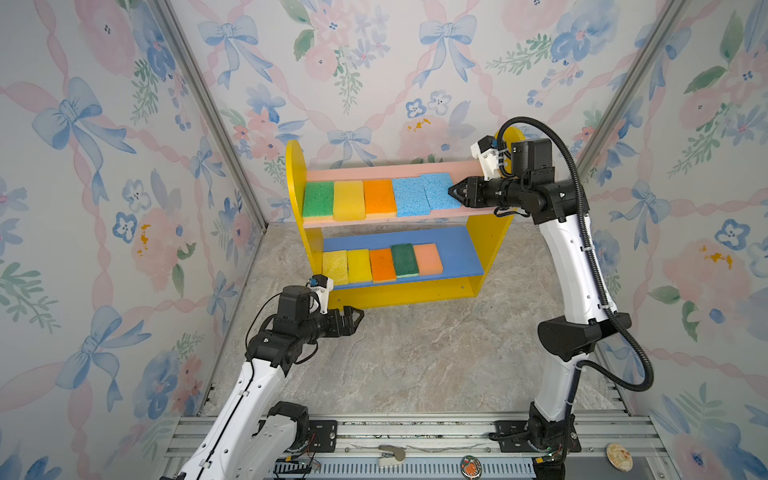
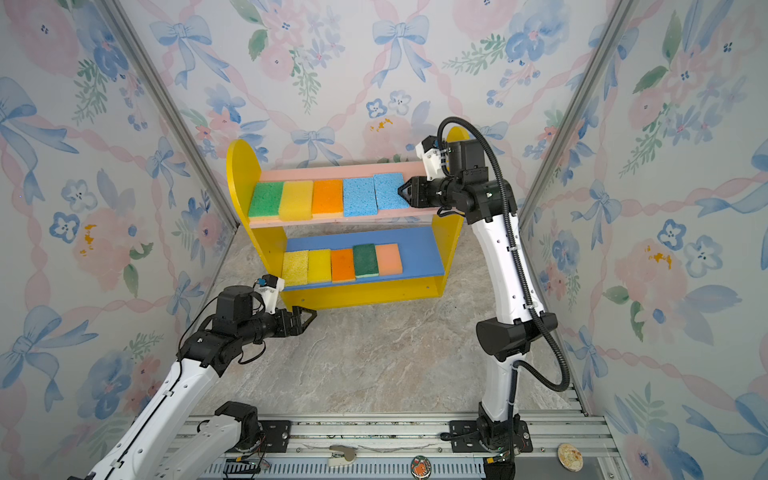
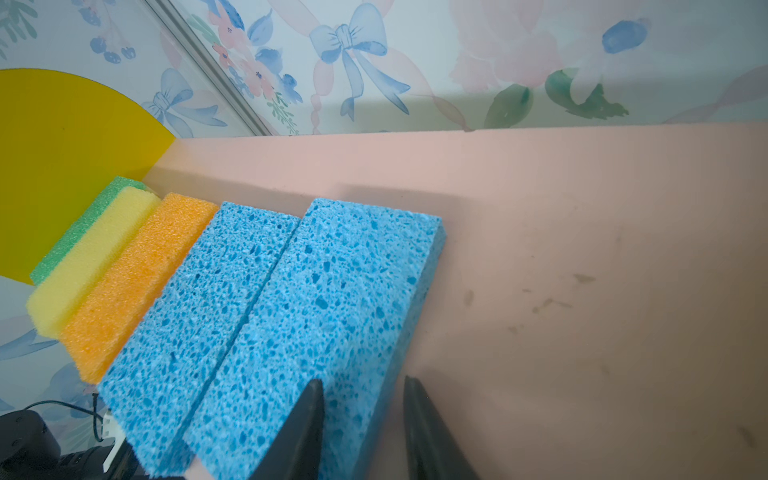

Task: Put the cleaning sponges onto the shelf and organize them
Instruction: 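Push the blue sponge against the other blue sponge with the right gripper tips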

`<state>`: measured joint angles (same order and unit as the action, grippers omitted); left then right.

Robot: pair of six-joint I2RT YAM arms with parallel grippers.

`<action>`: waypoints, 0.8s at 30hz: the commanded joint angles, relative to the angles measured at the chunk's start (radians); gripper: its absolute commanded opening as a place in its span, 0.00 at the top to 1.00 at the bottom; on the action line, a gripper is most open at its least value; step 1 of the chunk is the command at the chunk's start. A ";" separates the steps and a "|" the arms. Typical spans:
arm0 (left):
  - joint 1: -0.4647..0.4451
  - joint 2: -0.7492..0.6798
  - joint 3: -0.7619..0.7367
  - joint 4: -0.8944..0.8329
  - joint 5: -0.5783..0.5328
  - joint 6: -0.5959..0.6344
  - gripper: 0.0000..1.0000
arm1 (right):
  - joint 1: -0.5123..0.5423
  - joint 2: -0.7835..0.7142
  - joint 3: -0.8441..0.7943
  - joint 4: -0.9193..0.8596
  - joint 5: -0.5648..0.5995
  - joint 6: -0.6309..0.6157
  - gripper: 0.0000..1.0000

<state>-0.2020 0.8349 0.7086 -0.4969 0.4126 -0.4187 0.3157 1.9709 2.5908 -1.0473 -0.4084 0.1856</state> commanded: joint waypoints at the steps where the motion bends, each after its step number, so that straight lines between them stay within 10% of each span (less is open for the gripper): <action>1: 0.010 0.004 -0.014 -0.012 0.009 0.018 0.02 | -0.013 -0.017 -0.027 -0.128 0.055 -0.020 0.65; 24: 0.010 -0.001 -0.014 -0.012 0.010 0.018 0.02 | 0.053 0.007 -0.020 -0.101 0.001 0.006 0.64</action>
<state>-0.2012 0.8349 0.7086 -0.4969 0.4129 -0.4187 0.3511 1.9446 2.5671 -1.0615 -0.3927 0.1787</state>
